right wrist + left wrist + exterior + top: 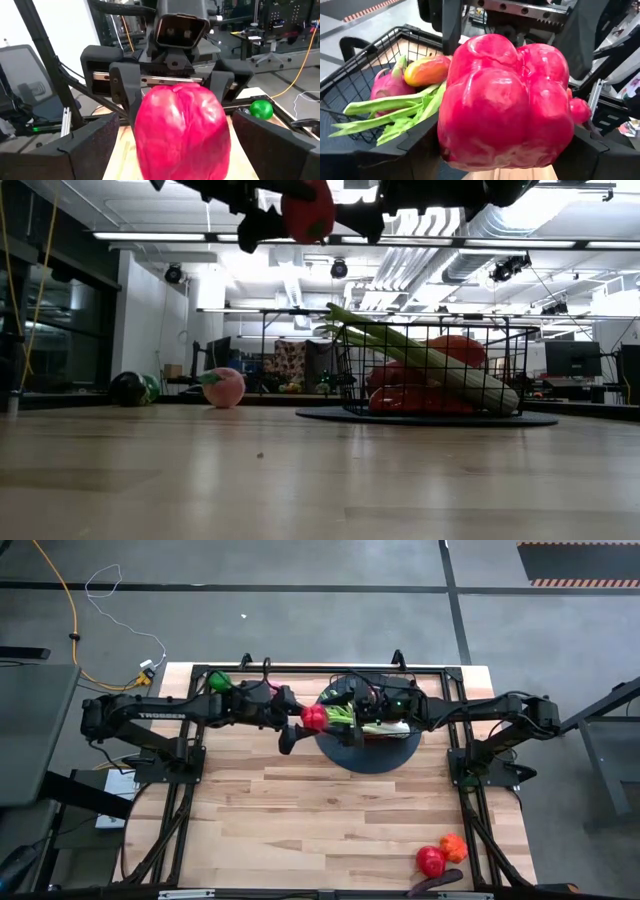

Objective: Build produce basket
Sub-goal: Put the red bell pepper into the black wire basket

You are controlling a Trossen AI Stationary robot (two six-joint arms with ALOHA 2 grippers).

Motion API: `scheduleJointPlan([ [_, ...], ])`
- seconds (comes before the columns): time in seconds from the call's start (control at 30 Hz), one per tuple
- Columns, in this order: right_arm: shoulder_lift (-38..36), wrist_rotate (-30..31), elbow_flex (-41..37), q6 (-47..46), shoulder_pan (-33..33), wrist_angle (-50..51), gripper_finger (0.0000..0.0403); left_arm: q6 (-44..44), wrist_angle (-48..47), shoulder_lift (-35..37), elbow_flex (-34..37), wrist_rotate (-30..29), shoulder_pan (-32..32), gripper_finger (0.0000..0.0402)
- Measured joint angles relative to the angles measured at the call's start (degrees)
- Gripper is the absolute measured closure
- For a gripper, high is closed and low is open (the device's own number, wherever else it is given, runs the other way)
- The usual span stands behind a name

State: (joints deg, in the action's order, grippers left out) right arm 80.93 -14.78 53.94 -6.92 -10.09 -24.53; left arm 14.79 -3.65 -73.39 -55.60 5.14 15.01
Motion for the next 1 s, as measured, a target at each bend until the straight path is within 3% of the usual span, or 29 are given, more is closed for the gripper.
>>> scheduleJointPlan([
  [0.13,0.0,-0.2,0.0,1.7,0.0,1.0,0.0022,-0.3,0.7,-1.6,-0.1,2.8,0.0,0.0115],
  [0.63,0.0,-0.4,0.0,1.7,0.0,6.0,0.0029,-3.0,6.8,-6.6,0.0,1.8,0.0,0.0115],
  [1.0,0.0,-0.2,0.0,1.9,0.0,6.2,0.014,-4.3,6.9,-6.6,0.0,1.3,0.4,0.0114],
])
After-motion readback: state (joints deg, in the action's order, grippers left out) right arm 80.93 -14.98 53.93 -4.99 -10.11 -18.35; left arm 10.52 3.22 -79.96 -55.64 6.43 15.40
